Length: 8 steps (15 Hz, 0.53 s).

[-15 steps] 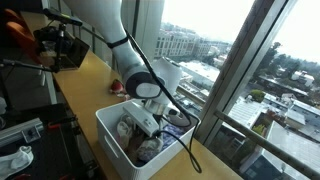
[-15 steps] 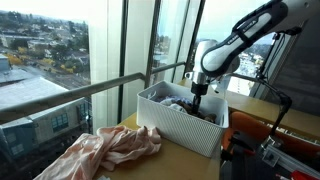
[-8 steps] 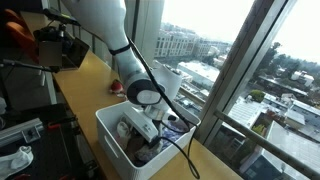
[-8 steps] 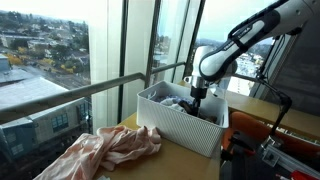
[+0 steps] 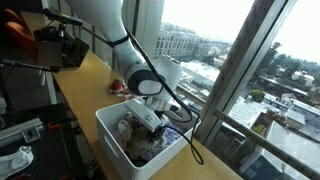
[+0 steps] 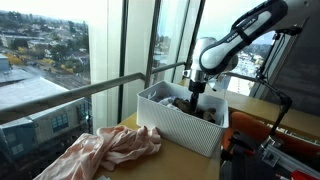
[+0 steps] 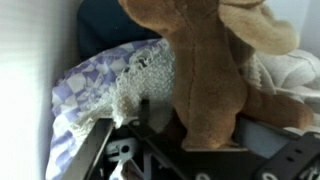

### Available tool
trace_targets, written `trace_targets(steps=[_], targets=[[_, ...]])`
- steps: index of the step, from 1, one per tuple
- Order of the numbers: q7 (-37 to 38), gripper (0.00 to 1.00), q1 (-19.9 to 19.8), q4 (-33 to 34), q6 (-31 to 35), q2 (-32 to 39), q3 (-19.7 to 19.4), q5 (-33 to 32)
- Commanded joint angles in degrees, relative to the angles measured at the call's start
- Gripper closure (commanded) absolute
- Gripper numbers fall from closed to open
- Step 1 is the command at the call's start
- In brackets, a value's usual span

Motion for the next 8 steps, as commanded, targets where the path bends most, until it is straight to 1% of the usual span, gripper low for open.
trace_targets(steps=[1, 3, 5, 7, 8], targets=[[2.4, 0.00, 1.7, -1.6, -1.0, -8.0, 0.1, -2.5], [2.4, 0.00, 2.4, -1.5, -1.4, -11.7, 0.3, -3.1], [2.1, 0.00, 3.6, -1.4, -1.5, -14.6, 1.2, -2.4], [2.9, 0.00, 6.1, -0.6, -1.1, -15.1, 2.4, -2.8], [2.7, 0.00, 7.6, -0.4, 0.1, -14.5, 3.5, -2.9]])
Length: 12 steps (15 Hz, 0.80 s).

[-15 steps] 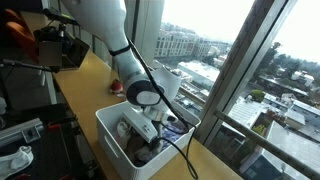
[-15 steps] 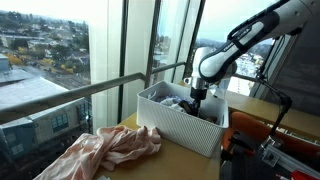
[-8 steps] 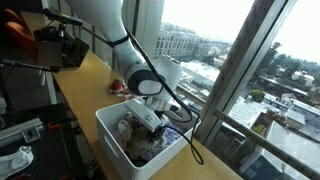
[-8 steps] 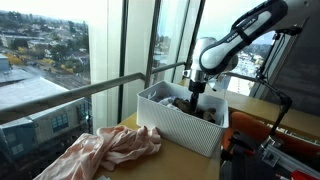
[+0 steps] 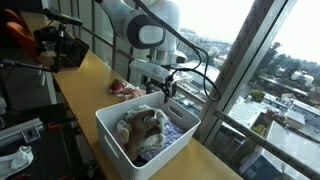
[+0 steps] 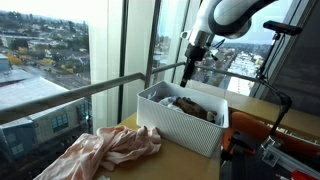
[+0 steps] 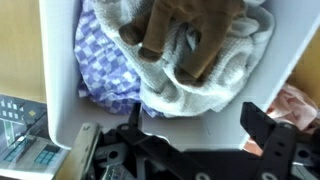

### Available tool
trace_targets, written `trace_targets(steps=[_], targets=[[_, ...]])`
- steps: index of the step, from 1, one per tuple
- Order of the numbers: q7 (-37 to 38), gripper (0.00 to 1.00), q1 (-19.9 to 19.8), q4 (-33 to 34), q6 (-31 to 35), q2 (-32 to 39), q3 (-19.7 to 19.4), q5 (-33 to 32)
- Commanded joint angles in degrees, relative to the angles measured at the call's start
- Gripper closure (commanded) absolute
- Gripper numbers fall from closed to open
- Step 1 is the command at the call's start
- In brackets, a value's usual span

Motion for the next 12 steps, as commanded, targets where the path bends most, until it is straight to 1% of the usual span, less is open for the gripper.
trace_targets(steps=[1, 5, 7, 9, 12], targets=[[1.5, 0.00, 4.5, -0.3, 1.6, 0.0, 3.2, -1.1], [0.2, 0.00, 9.9, 1.1, 4.0, 5.6, 8.8, 0.0], [1.2, 0.00, 13.2, 3.1, 5.0, 10.1, 10.8, -1.8], [1.4, 0.00, 15.7, 5.8, 5.1, 14.2, 11.7, -3.3], [1.2, 0.00, 18.0, 8.6, 3.6, 17.9, 11.0, -6.9]])
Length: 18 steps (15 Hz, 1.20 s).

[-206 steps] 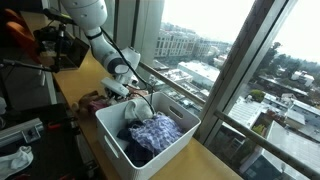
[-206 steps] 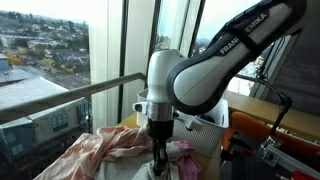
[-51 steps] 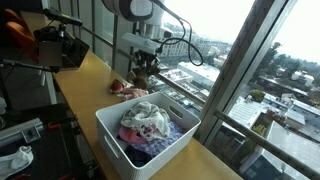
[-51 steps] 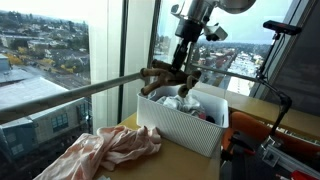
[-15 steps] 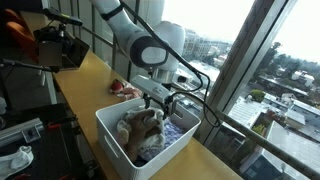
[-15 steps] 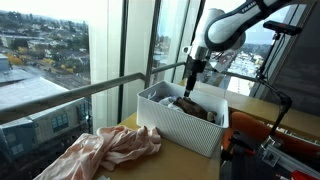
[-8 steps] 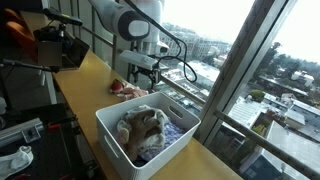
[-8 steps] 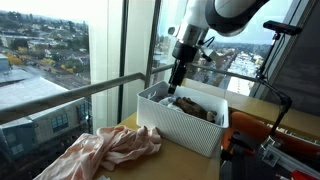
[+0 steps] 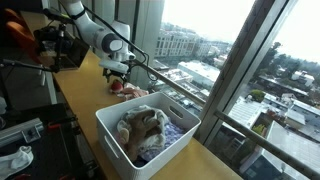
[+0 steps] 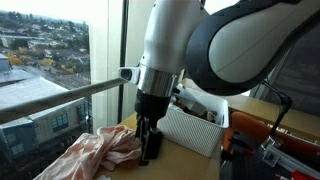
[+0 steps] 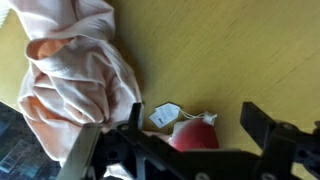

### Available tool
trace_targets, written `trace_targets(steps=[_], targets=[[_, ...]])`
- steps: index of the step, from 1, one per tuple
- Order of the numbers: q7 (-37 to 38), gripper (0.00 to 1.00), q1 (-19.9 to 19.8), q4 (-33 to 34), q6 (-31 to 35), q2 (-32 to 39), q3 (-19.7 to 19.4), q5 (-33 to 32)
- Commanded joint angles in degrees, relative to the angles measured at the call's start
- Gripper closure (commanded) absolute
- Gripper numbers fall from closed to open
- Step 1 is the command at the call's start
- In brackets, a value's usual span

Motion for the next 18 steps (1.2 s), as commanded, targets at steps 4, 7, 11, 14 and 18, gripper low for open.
trace_targets(steps=[4, 7, 11, 14, 18], targets=[[-0.3, 0.00, 1.3, 7.2, -1.7, 6.6, -1.8, -8.5], [-0.1, 0.00, 1.8, 7.9, -1.6, 6.8, -2.5, -11.9], [-0.9, 0.00, 1.0, 8.2, -1.1, 8.4, -2.3, -13.8], [-2.0, 0.00, -0.5, 8.1, -1.0, 9.5, -2.0, -13.1], [-2.8, 0.00, -2.3, 9.1, -1.4, 11.8, -2.5, -12.7]])
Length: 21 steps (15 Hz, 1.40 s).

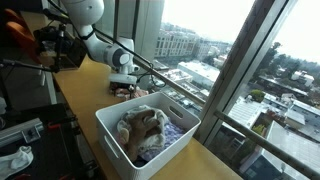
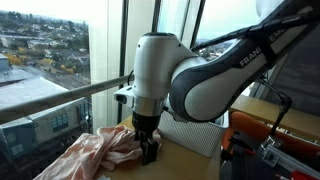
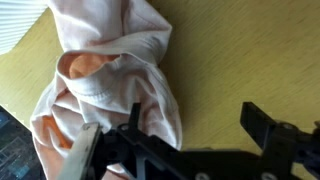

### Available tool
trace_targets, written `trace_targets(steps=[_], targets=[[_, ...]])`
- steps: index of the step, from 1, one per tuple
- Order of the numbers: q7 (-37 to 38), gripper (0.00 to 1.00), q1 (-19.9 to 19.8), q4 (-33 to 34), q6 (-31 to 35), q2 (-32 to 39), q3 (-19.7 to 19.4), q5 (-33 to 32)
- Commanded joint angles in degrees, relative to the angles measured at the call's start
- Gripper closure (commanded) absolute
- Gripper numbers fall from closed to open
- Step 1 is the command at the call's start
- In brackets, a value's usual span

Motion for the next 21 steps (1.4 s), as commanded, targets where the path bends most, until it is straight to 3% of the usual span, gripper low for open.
trace_targets(steps=[1, 9, 10, 16, 21], targets=[[-1.7, 0.00, -1.6, 2.9, -1.5, 2.5, -0.5, -0.2], [-2.7, 0.00, -4.3, 8.1, -3.4, 8.3, -0.9, 0.6], [-2.9, 0.23, -4.6, 8.6, -3.7, 8.9, -0.7, 0.8], [-2.5, 0.66, -5.5, 10.7, -5.6, 10.5, -0.8, 1.1], [-1.2, 0.99, -5.8, 7.3, -4.8, 5.2, -0.6, 1.2]])
